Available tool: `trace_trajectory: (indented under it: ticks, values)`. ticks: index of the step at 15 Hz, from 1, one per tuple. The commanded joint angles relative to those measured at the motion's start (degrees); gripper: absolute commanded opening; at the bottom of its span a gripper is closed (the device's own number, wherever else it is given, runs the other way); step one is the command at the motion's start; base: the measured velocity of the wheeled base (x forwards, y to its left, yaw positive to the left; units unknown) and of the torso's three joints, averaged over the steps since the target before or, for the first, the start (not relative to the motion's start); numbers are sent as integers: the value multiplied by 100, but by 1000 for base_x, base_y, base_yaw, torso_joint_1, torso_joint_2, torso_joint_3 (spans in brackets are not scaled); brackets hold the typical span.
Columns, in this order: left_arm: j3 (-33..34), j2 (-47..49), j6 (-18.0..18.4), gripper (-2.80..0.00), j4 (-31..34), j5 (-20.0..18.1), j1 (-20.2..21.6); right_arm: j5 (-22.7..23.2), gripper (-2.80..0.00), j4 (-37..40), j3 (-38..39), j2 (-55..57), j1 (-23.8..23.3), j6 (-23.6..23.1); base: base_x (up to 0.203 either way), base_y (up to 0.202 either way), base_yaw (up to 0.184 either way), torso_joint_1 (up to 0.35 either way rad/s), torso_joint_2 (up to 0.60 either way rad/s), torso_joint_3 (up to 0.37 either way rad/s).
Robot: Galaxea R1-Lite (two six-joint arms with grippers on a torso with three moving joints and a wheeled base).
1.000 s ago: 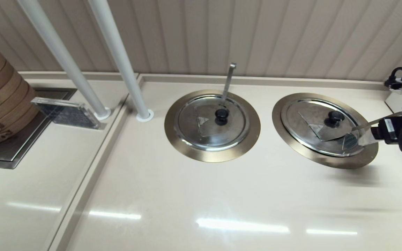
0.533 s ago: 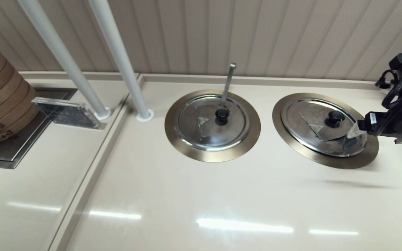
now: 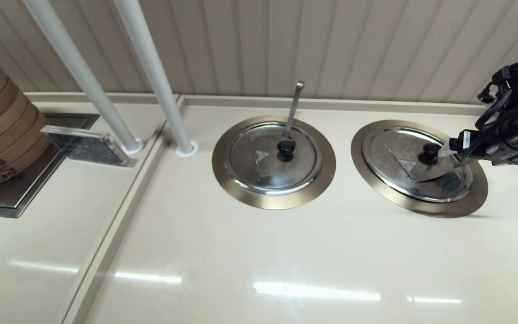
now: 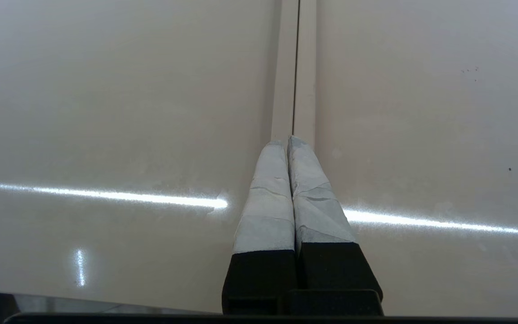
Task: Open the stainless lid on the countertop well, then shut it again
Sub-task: Put the spoon in the groove
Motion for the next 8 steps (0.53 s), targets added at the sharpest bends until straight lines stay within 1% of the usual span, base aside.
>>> trace_trajectory:
  ticks: [1,3,4,6,8]
  values:
    - [-1,0,1,-280,2,2,1,-3,0,-19,-405,425,0,16,0,0,0,0,0,0]
    - [-1,0,1,-280,2,2,1,8,0,-37,-890,710,-79,22,0,0,0,0,0,0]
    - [-1,0,1,-280,2,2,1,90,0,-39,-1093,799,-130,21,0,0,0,0,0,0]
    - [-1,0,1,-280,2,2,1,410,0,-39,-1480,973,-267,14,0,0,0,0,0,0]
    - [-1,0,1,-280,2,2,1,554,0,-62,-1534,985,-282,-6,0,0,0,0,0,0]
